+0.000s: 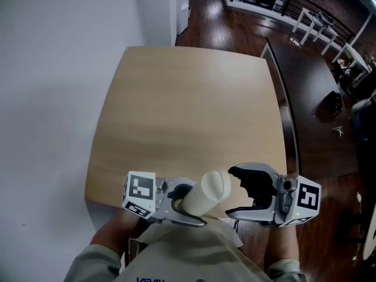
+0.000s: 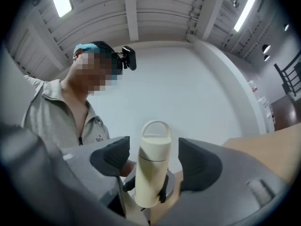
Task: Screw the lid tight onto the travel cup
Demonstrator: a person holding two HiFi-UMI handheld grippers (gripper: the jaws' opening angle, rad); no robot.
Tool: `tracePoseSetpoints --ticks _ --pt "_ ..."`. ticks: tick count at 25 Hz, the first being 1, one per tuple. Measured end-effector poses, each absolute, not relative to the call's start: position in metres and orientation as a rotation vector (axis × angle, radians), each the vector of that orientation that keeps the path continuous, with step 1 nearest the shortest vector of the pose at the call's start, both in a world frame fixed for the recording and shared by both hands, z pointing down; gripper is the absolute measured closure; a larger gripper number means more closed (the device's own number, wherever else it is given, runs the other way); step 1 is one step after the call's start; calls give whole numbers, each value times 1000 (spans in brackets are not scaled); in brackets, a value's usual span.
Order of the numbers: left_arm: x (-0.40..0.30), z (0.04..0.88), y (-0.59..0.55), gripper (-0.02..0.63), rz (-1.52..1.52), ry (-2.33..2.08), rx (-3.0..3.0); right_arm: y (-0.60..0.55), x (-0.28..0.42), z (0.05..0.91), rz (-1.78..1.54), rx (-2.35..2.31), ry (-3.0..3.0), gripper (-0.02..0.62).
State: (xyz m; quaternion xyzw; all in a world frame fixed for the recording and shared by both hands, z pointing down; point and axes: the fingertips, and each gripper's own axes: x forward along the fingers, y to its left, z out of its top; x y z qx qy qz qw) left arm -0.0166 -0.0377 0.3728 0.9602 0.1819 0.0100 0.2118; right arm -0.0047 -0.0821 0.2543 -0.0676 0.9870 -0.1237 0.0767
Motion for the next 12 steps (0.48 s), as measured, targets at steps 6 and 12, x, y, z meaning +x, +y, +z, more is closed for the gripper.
tracePoseSetpoints --ticks 6,12 --pt "-23 364 -10 293 56 756 2586 -68 -15 251 -375 -55 2994 279" --pt "-19 369 8 293 123 862 2529 -55 -26 249 -386 116 2994 279"
